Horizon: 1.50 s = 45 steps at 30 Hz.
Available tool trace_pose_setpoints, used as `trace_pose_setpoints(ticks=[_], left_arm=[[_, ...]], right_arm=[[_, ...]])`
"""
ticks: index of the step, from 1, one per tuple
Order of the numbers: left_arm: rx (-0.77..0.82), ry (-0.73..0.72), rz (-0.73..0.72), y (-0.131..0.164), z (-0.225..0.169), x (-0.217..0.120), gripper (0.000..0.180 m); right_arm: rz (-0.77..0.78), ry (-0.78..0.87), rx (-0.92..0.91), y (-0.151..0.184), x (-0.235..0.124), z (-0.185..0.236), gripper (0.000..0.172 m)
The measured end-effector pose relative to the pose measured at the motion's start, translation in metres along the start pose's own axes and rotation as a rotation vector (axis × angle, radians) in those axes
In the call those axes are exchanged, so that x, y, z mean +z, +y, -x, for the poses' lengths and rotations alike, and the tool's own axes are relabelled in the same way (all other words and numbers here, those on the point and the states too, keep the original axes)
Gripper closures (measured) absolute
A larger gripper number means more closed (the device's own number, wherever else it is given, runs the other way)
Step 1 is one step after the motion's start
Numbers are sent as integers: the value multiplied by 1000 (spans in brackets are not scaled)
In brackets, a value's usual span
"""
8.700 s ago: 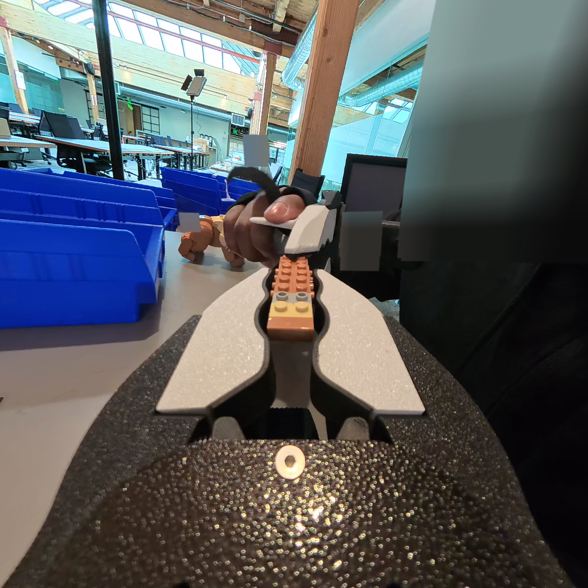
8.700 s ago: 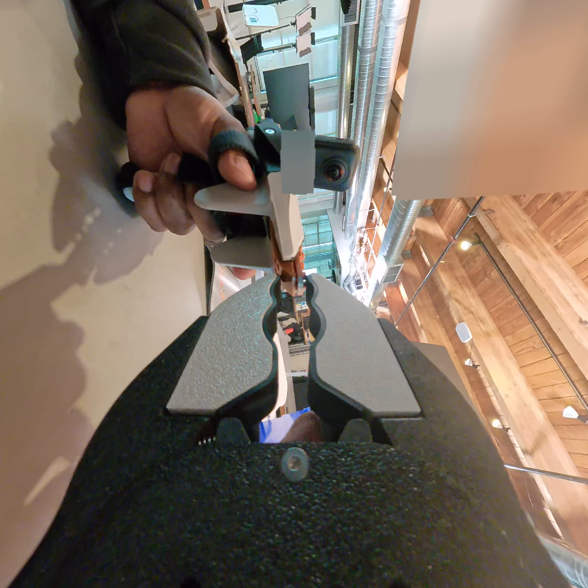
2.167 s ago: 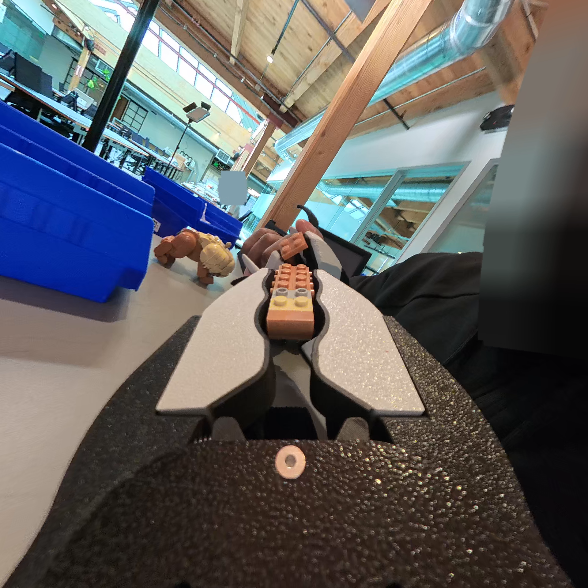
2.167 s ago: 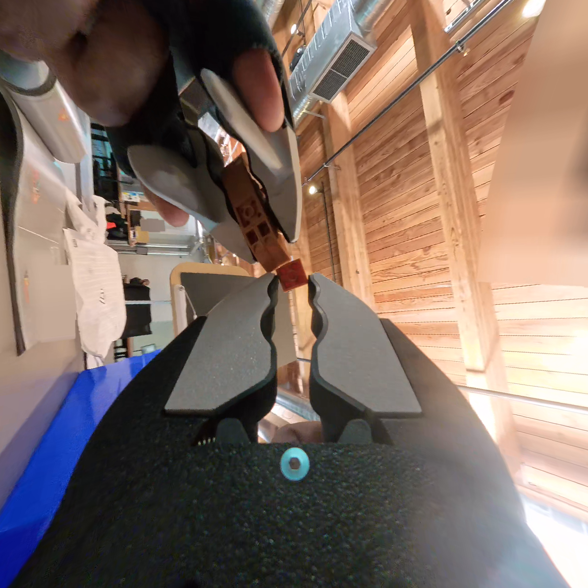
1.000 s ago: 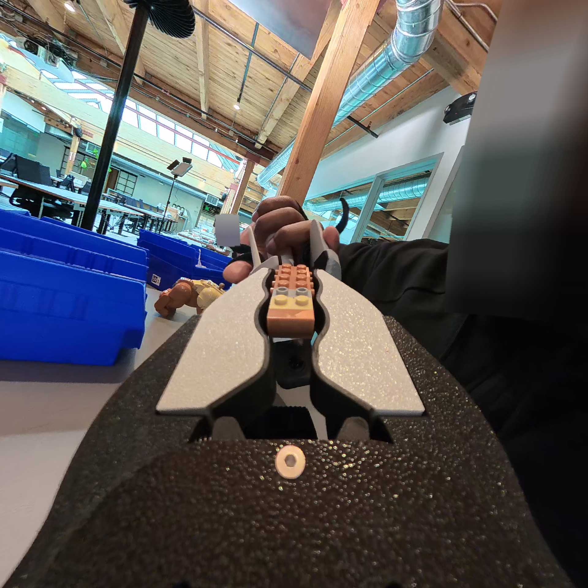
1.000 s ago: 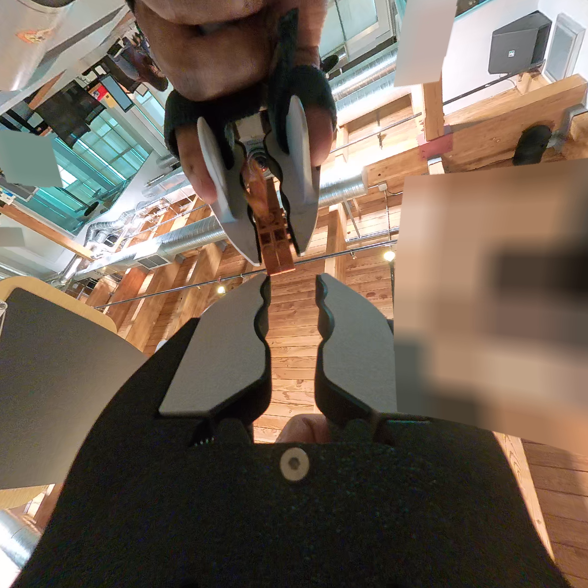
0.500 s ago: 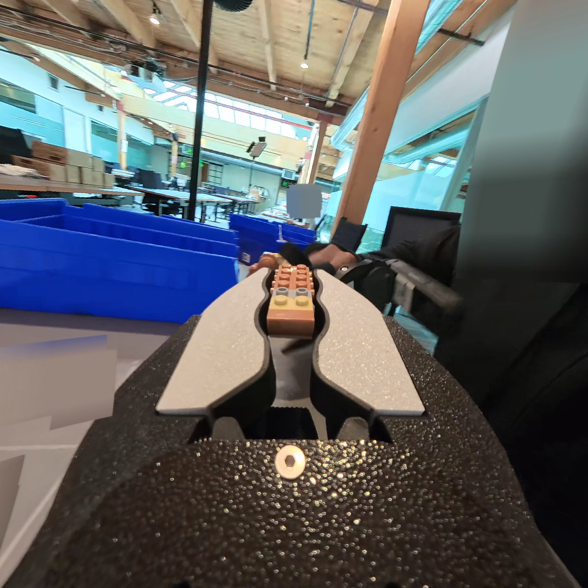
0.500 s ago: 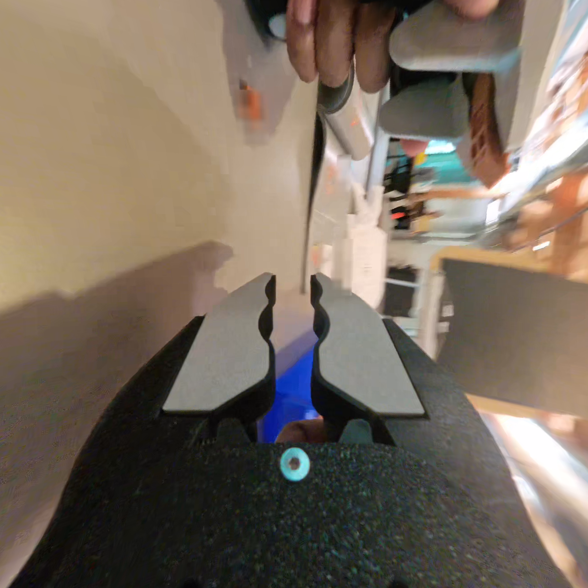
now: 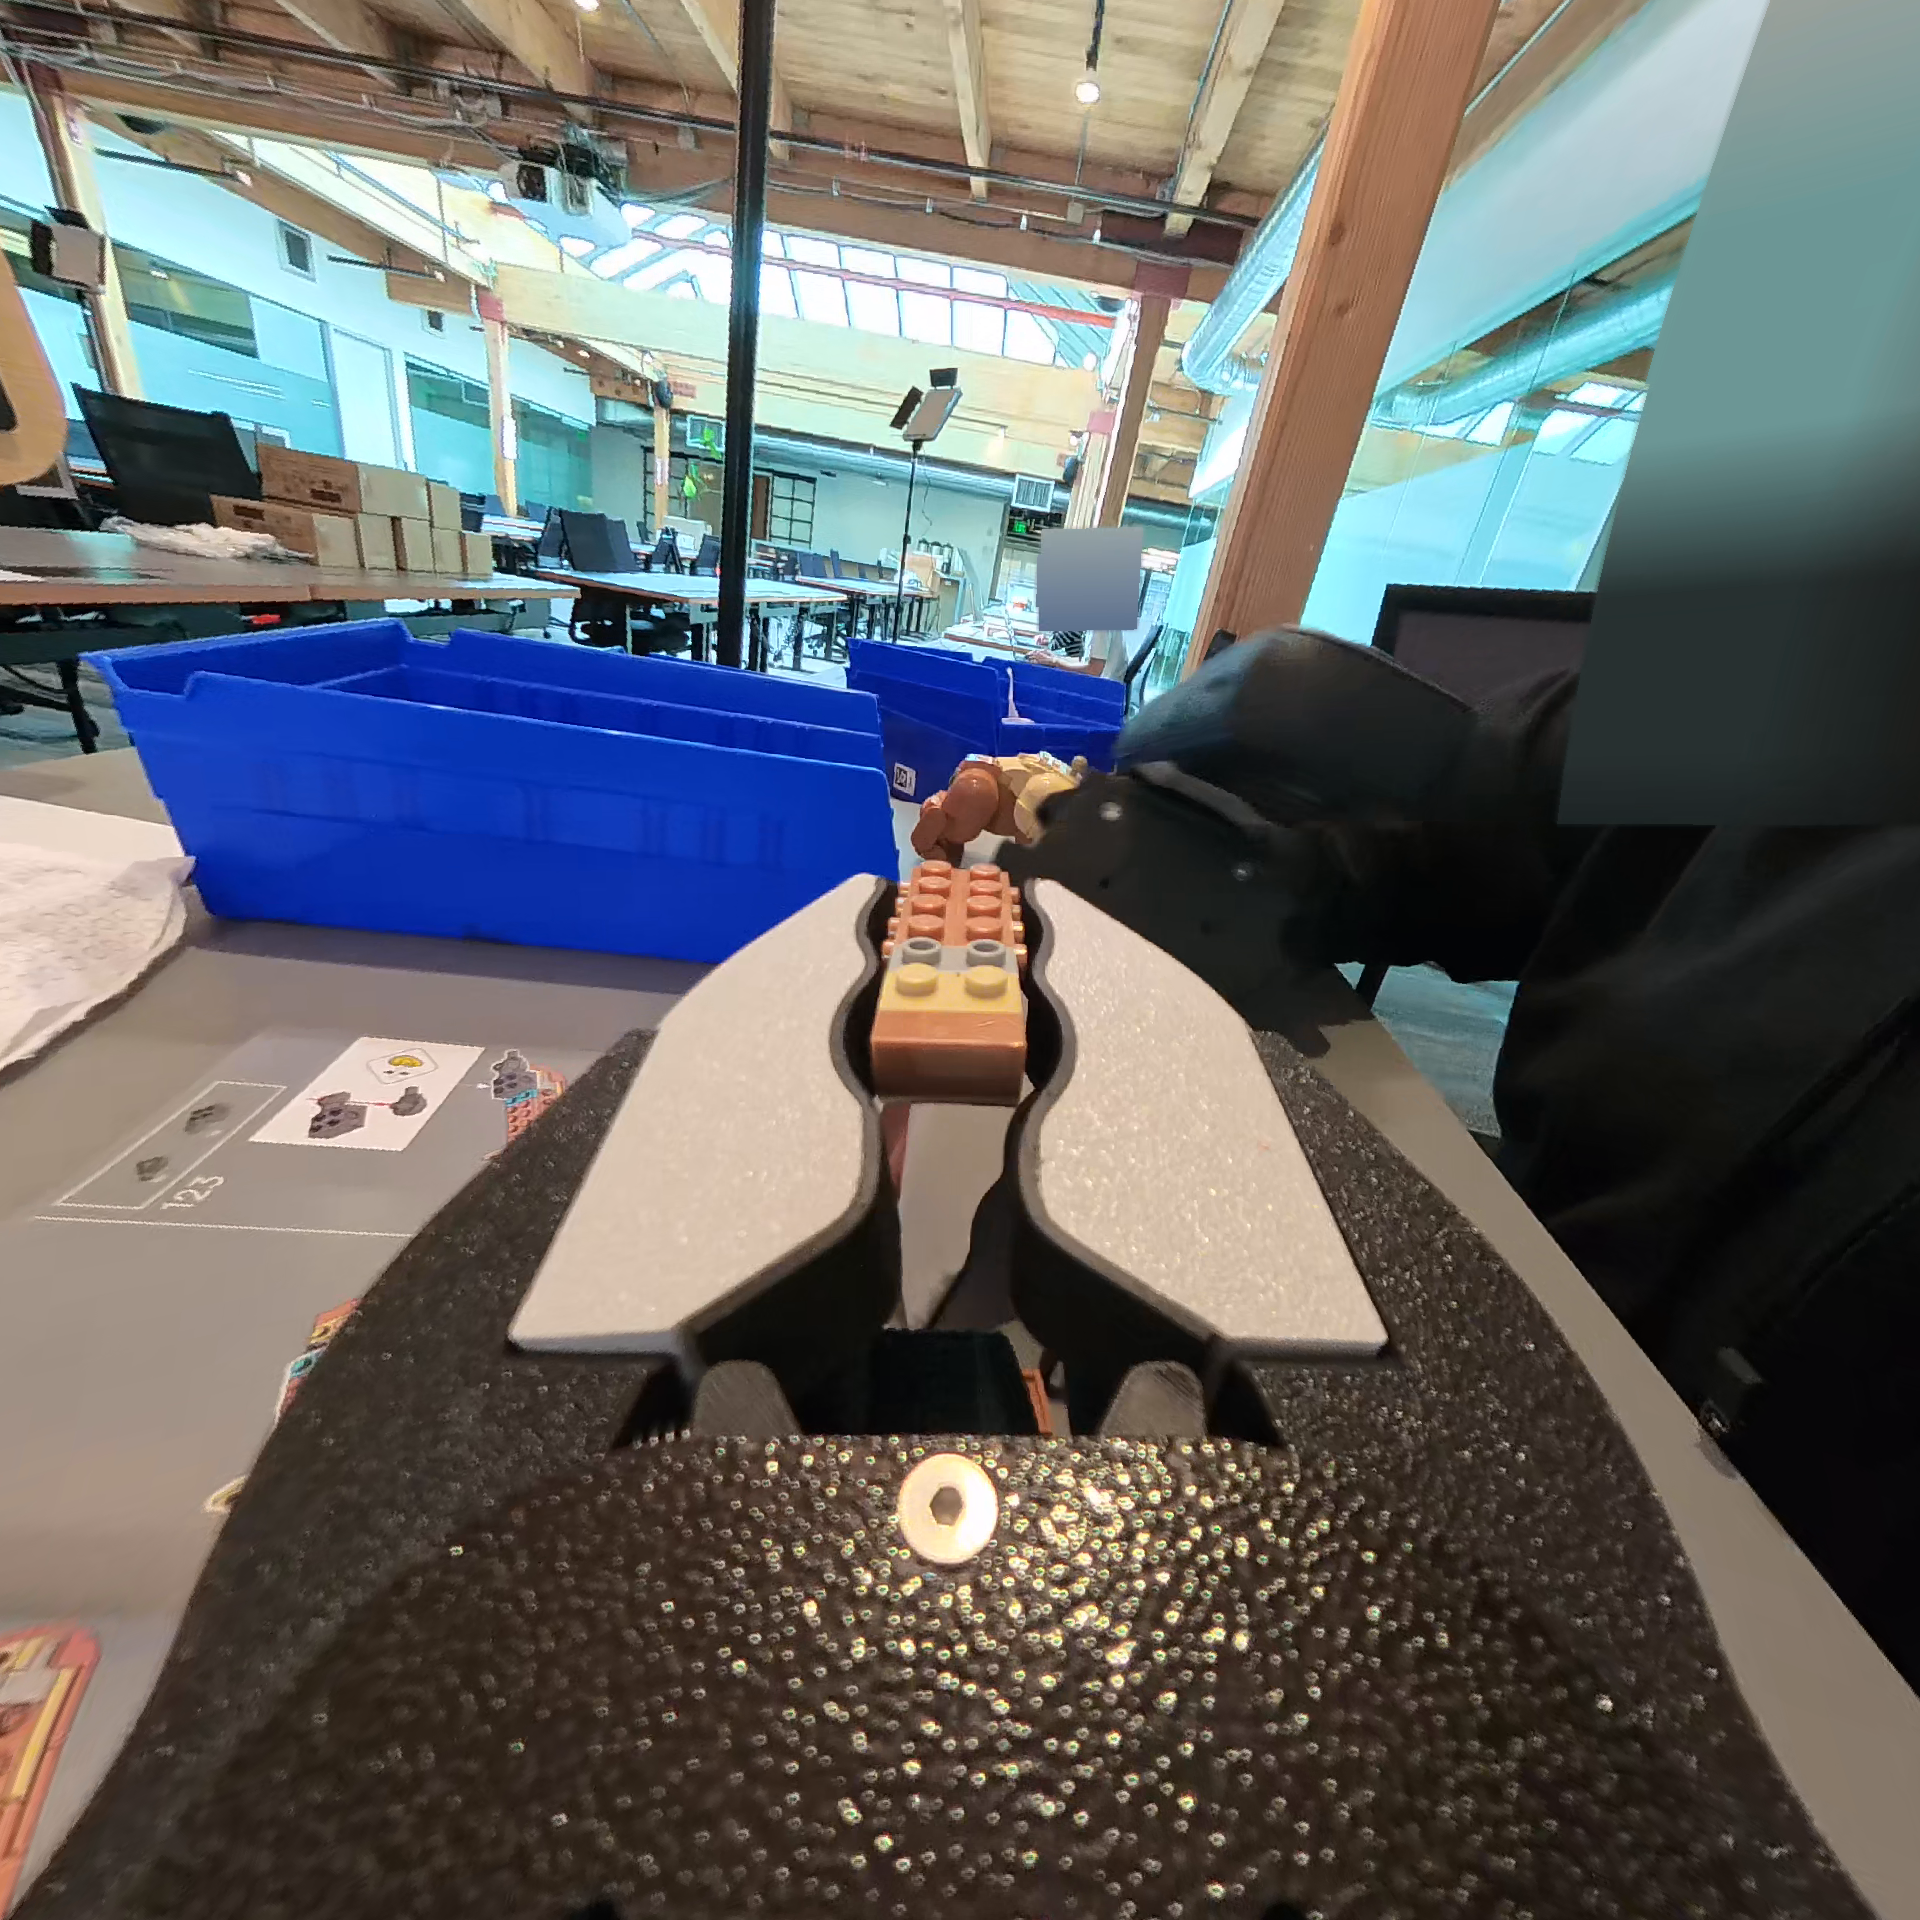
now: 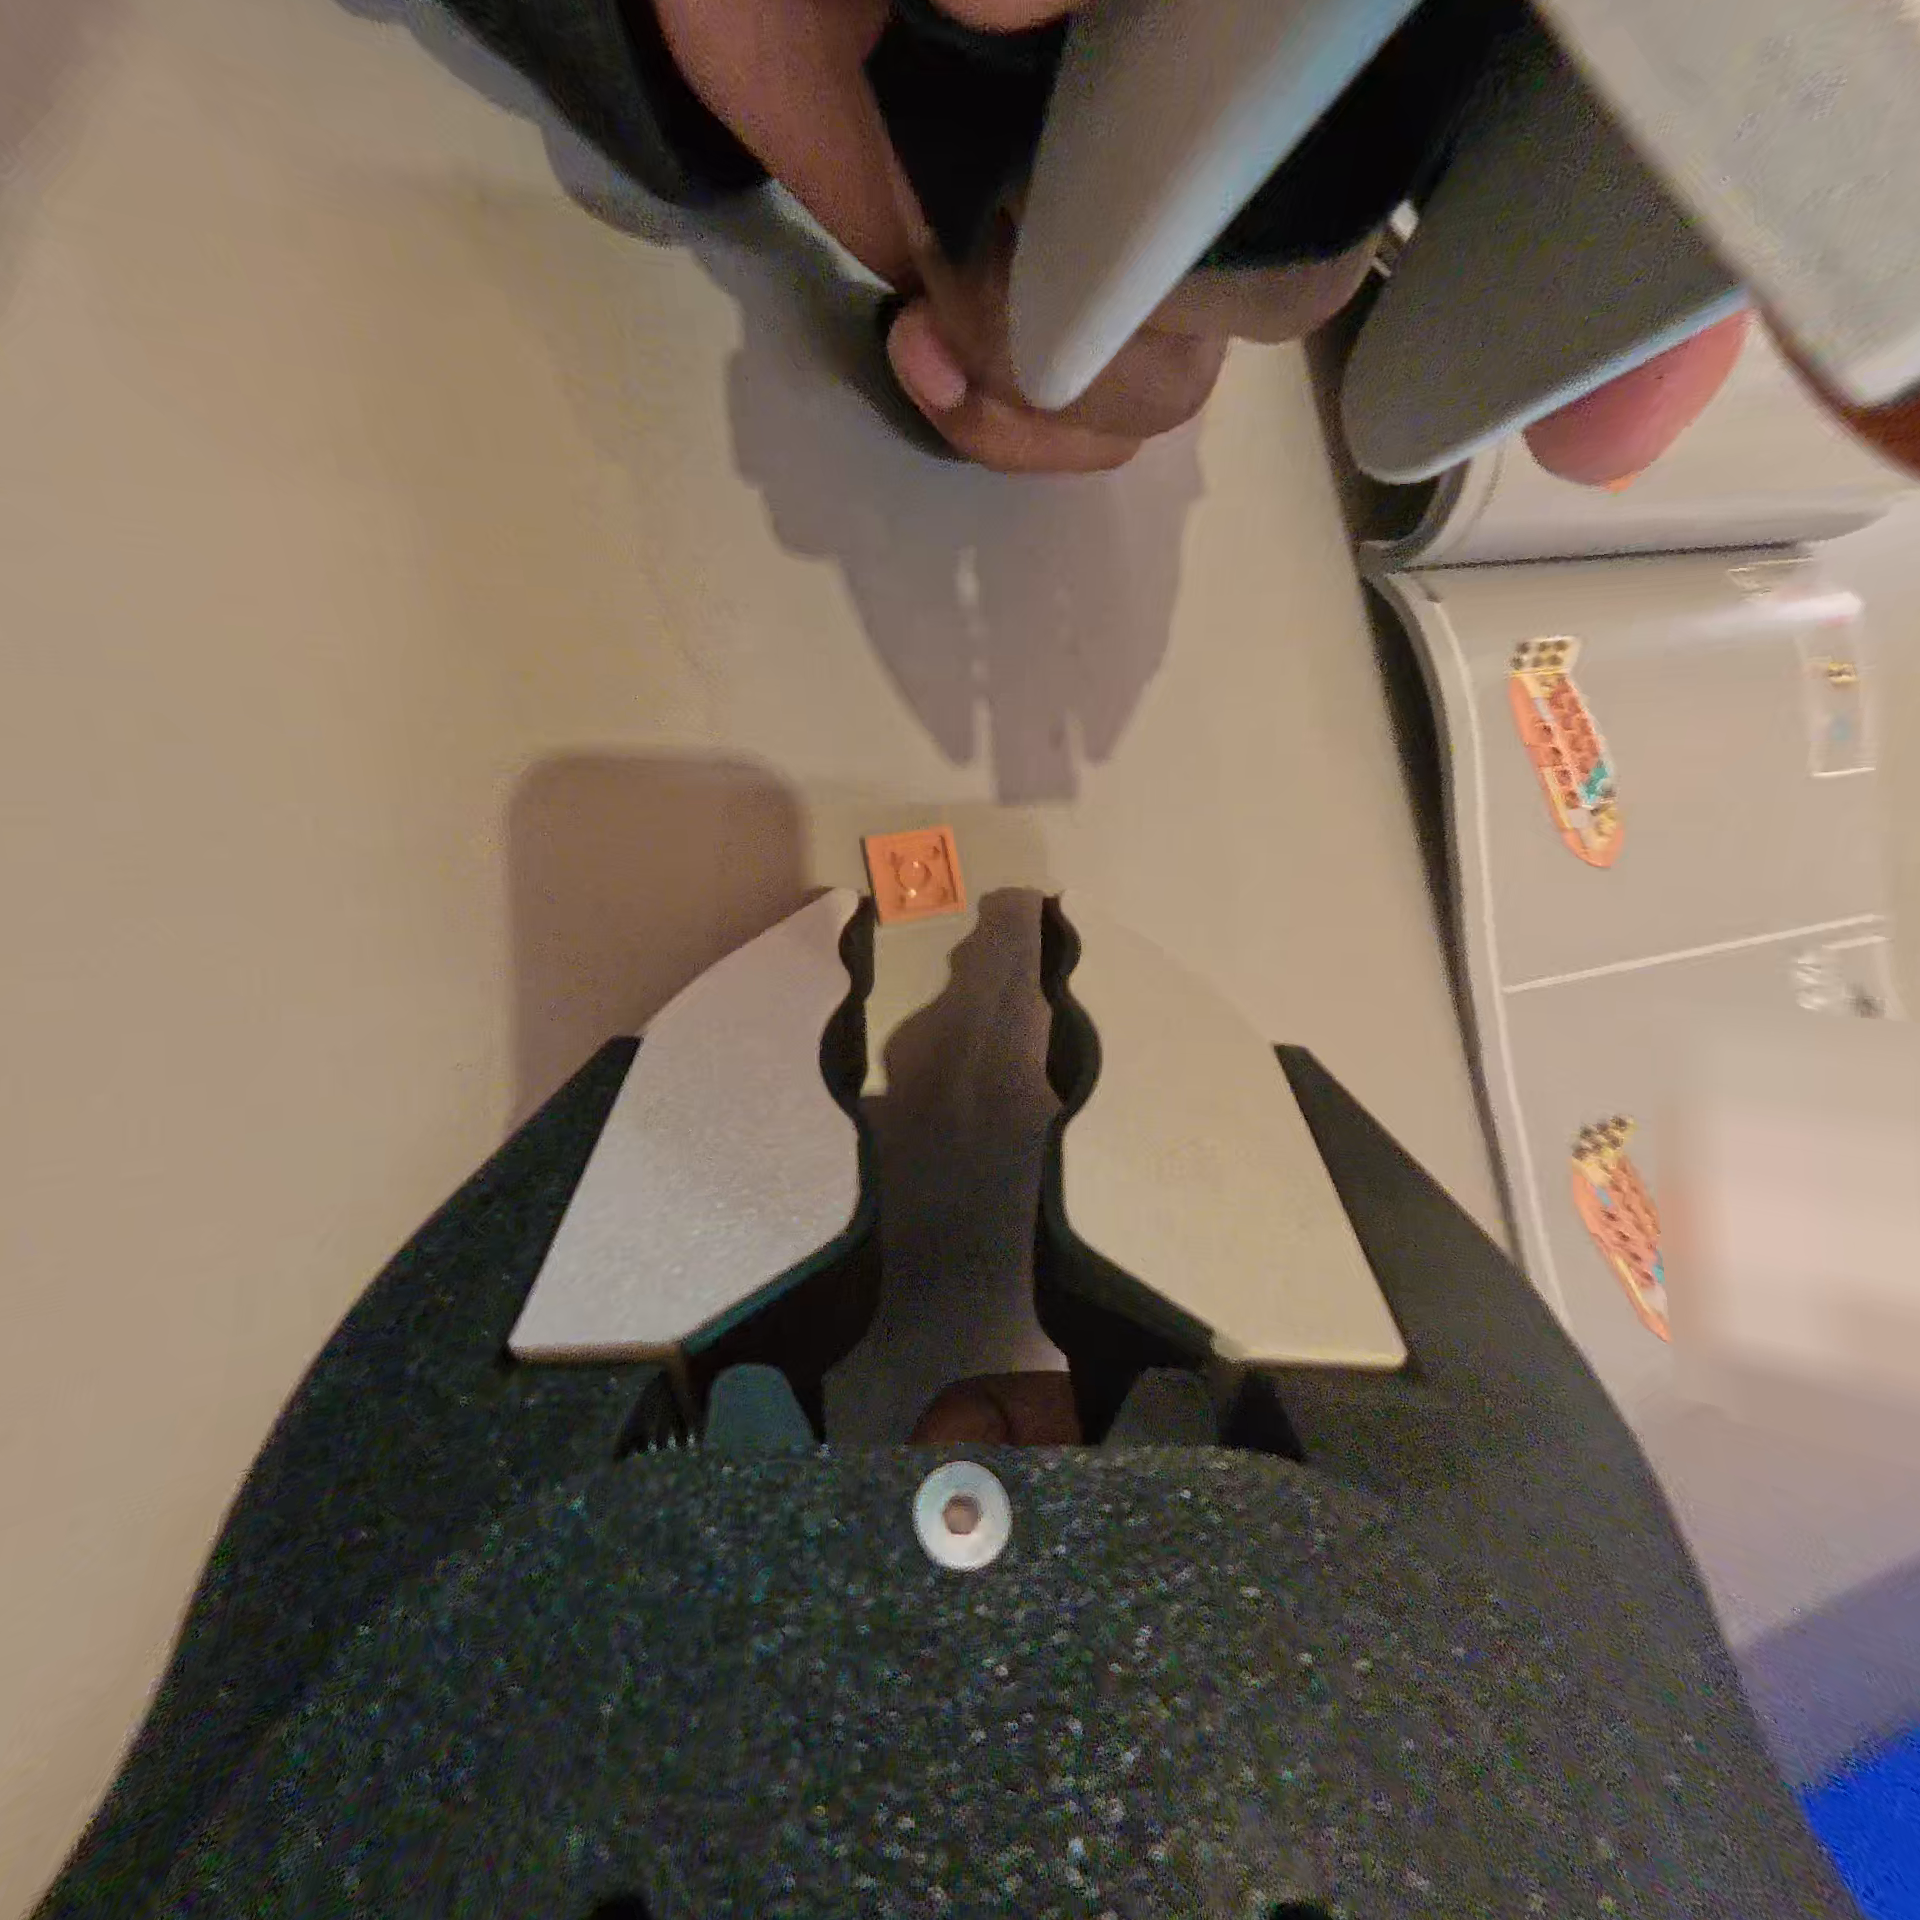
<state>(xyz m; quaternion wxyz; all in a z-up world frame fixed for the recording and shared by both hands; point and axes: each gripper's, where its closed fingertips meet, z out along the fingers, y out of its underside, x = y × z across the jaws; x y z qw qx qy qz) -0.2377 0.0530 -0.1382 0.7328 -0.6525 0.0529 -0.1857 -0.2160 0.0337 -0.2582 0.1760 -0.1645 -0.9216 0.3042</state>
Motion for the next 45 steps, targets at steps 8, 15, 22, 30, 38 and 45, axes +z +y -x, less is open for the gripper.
trace_pose_setpoints(ticks=[8, 15, 22, 30, 38, 45], left_arm=[[32, -18, 37, 3, 0, -8, 159], [36, -66, 37, 1, 12, -13, 159], [21, -93, 39, 1, 19, -15, 159], [48, -104, 119, 10, 21, -16, 159], [54, -134, 112, 4, 27, -20, 159], [53, -154, 115, 3, 31, -23, 159]], right_arm=[[-22, 273, -264, -17, -6, -30, 155], [-104, 428, -589, -8, -35, -20, 130], [-6, 285, -140, 10, -14, -45, 141], [93, 129, 120, 10, 11, -56, 146], [84, 6, 173, 9, 14, -48, 155], [25, -55, 162, -9, 23, -42, 137]])
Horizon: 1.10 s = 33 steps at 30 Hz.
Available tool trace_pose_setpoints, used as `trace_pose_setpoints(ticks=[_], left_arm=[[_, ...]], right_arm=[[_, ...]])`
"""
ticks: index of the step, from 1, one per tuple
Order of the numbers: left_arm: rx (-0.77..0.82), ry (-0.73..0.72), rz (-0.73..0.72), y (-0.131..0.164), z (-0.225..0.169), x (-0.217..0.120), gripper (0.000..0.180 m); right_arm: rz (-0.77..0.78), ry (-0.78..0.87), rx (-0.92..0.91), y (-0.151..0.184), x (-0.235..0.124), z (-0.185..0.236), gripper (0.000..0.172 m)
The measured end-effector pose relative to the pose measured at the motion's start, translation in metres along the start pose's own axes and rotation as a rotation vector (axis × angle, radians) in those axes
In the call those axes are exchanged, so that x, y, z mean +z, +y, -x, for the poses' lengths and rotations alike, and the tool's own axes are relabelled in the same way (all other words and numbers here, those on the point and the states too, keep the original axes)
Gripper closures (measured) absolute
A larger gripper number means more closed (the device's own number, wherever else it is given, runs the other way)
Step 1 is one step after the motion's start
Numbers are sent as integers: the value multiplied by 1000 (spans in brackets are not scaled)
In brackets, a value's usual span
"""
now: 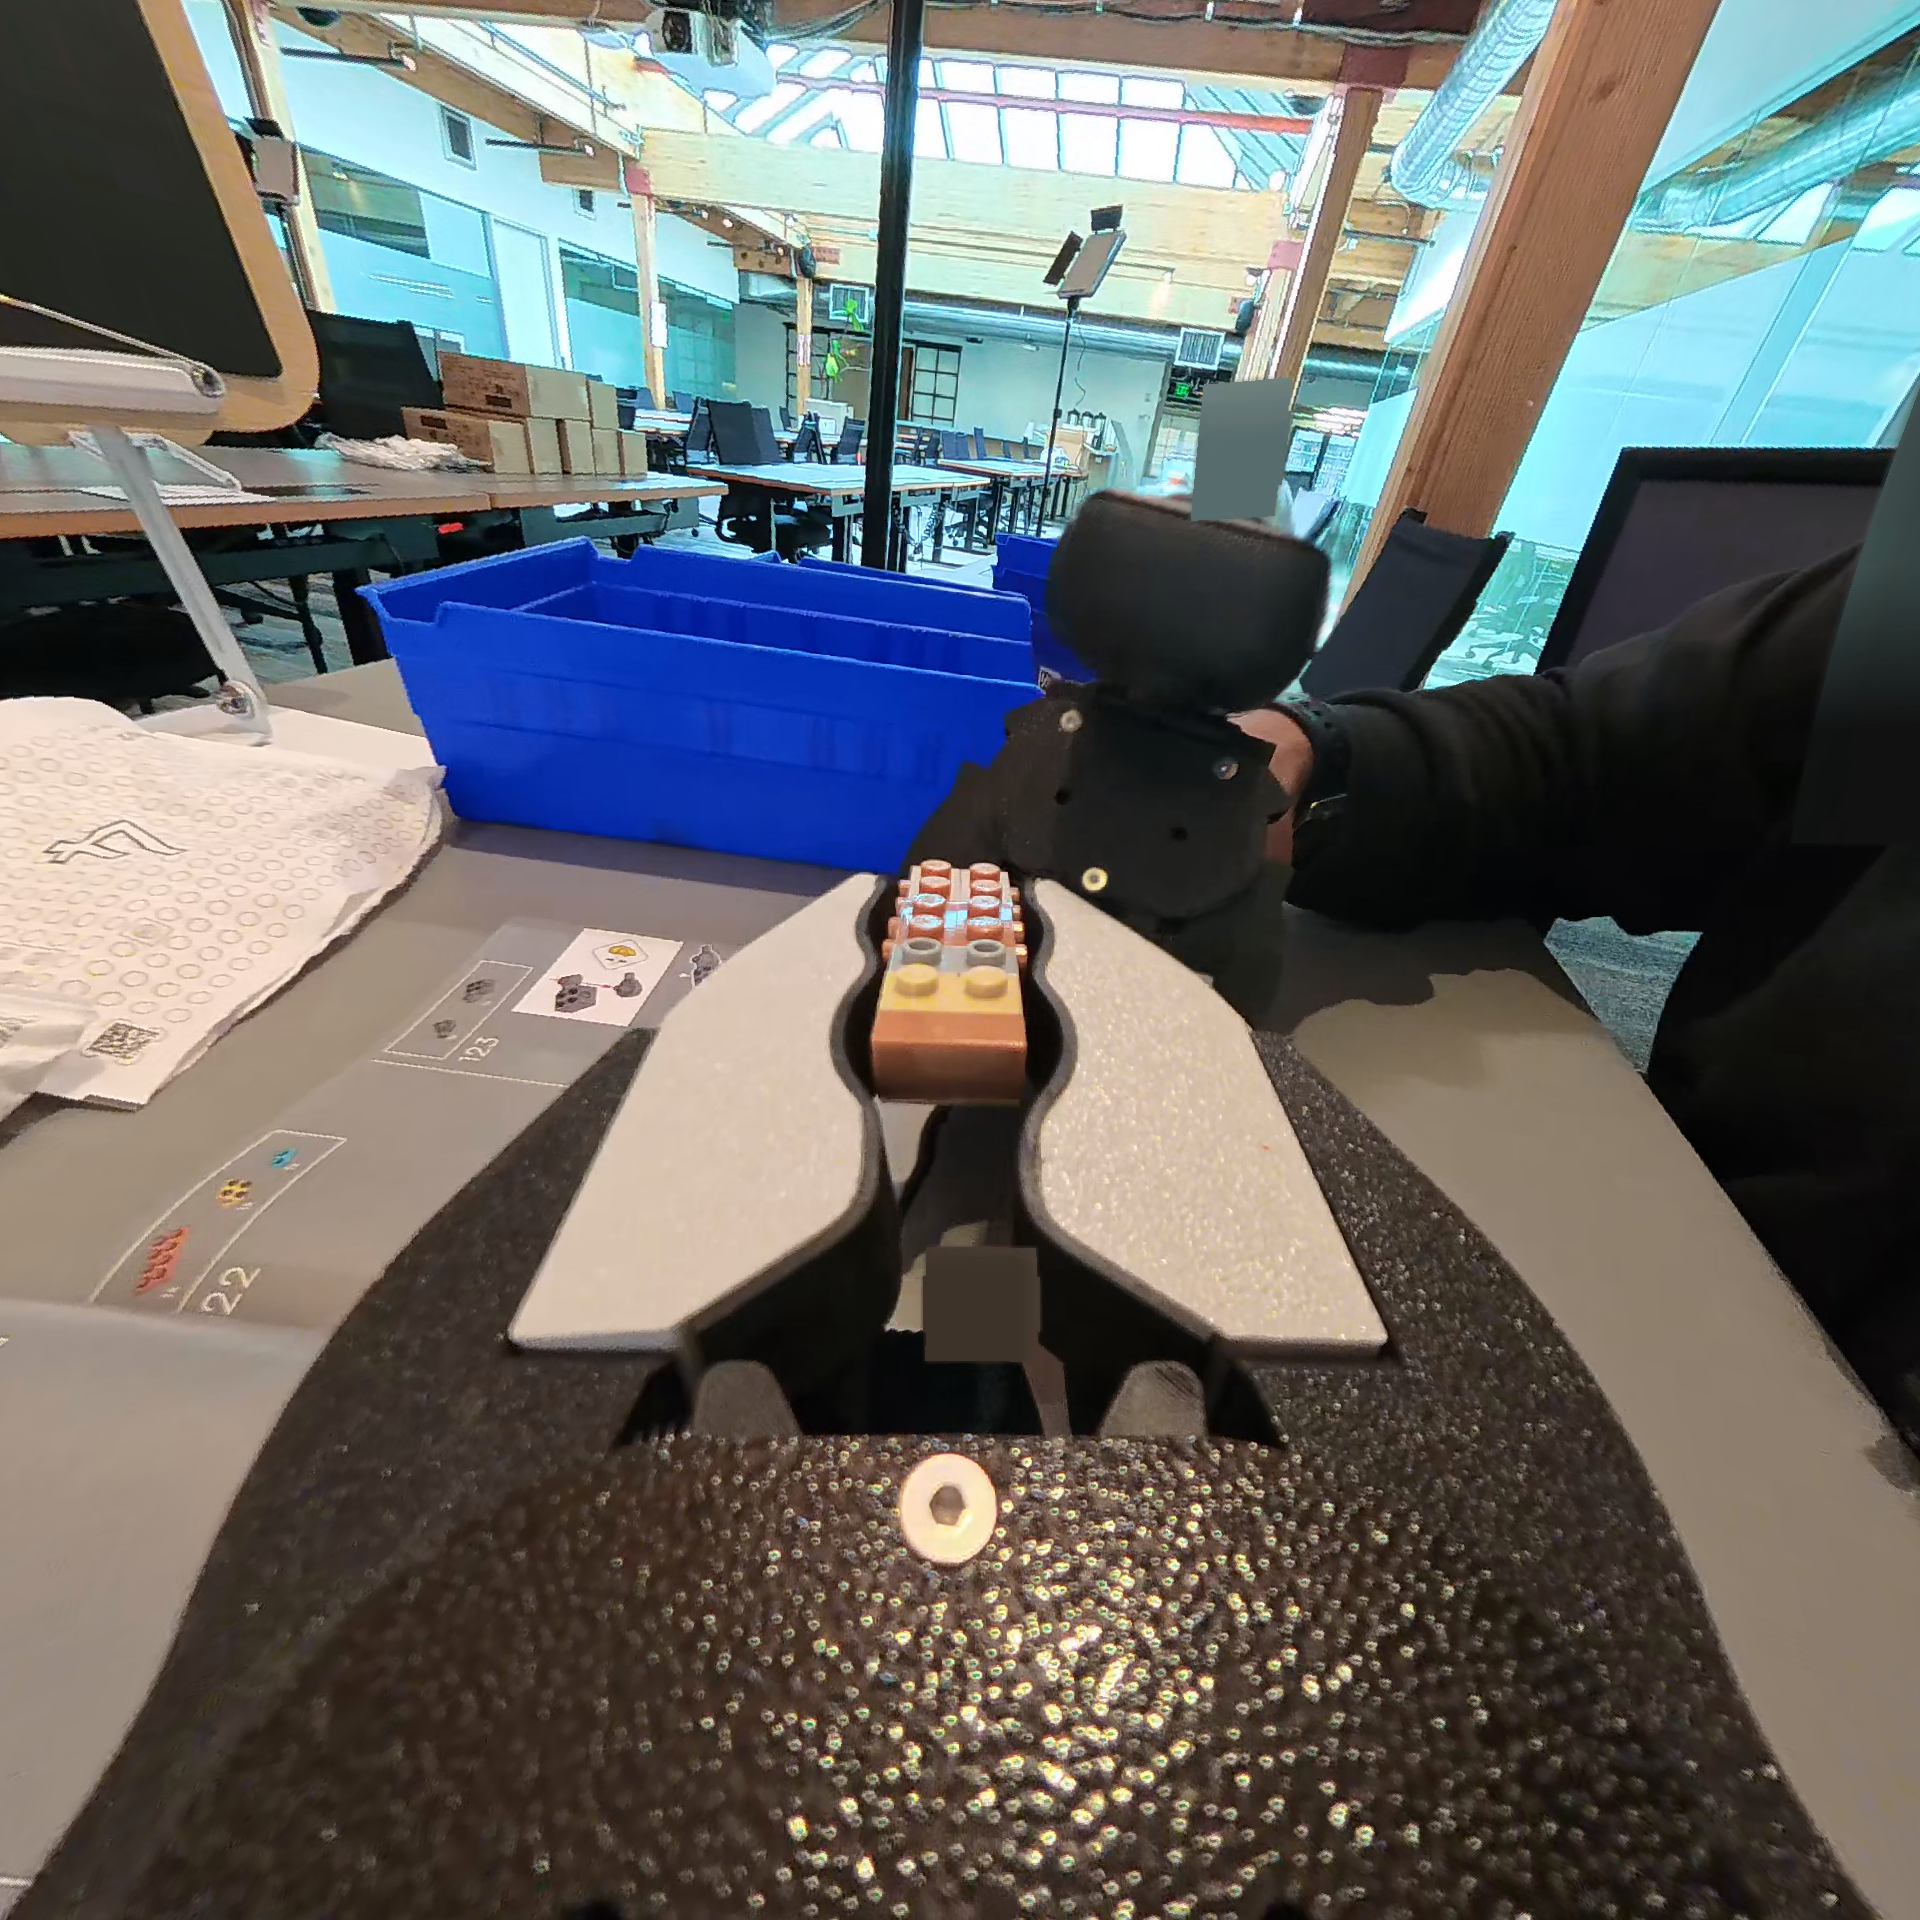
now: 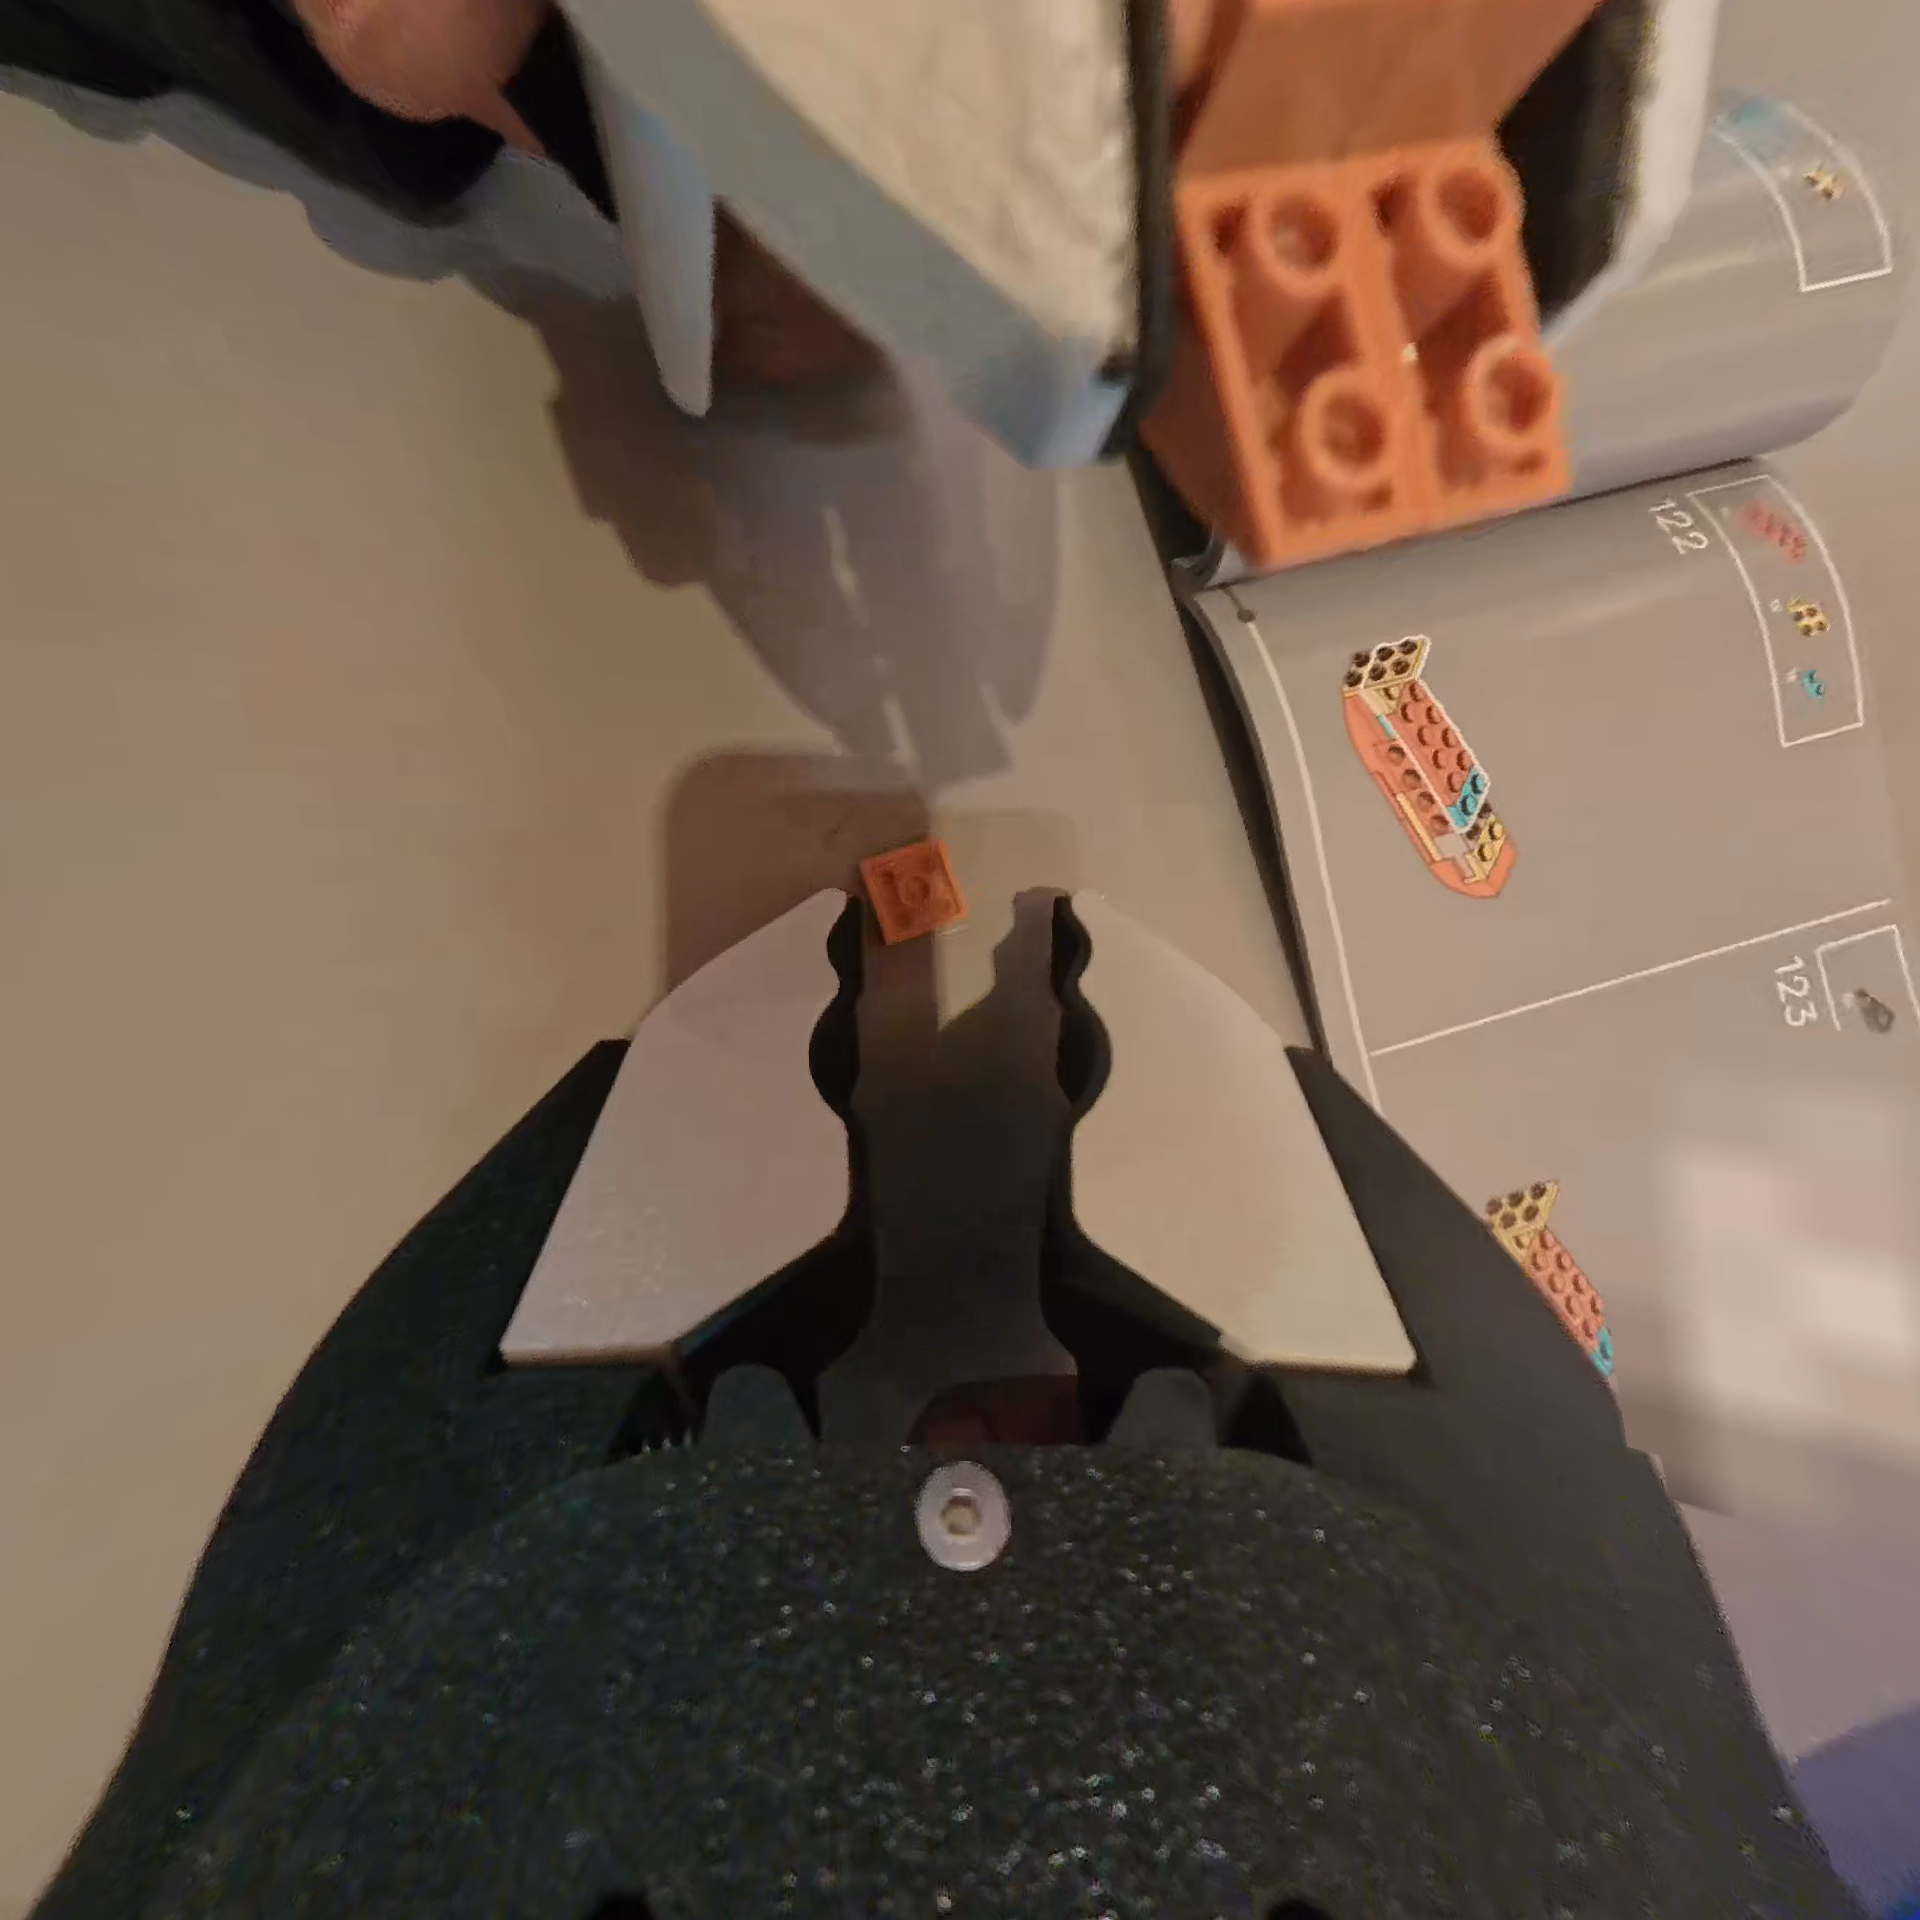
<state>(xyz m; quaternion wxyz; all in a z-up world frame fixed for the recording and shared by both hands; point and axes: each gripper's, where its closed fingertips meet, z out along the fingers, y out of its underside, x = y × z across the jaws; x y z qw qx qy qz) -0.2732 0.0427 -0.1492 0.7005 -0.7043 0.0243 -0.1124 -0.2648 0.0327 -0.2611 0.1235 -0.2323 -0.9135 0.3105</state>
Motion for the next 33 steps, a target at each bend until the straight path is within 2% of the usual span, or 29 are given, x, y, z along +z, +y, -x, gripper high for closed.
trace_pose_setpoints(ticks=[2, 4, 8, 11, 14, 18, 21, 33], left_arm=[[4, 1, 5, 0, 0, 0, 159], [8, -2, 9, 0, 0, 0, 159], [1, -6, 23, 1, 2, -1, 159], [-35, -3, 102, 13, 4, 0, 160], [-52, -6, 186, 26, 5, 1, 159], [-130, 35, 179, 27, -1, 3, 159], [-195, 71, 159, 25, -8, 6, 159], [-381, 188, 7, 4, -23, 8, 159]], right_arm=[[9, -37, 19, -1, 4, 2, 141], [15, -89, 52, -2, 5, 5, 154], [15, -37, -1, 0, 3, 1, 155], [-50, 133, -124, -5, -6, -8, 155], [-134, 385, -318, -16, -27, -21, 155], [-236, 722, -547, -32, -59, -29, 155], [-238, 943, -676, -41, -79, -34, 155], [-157, 1424, -1143, -67, -111, -21, 155]])
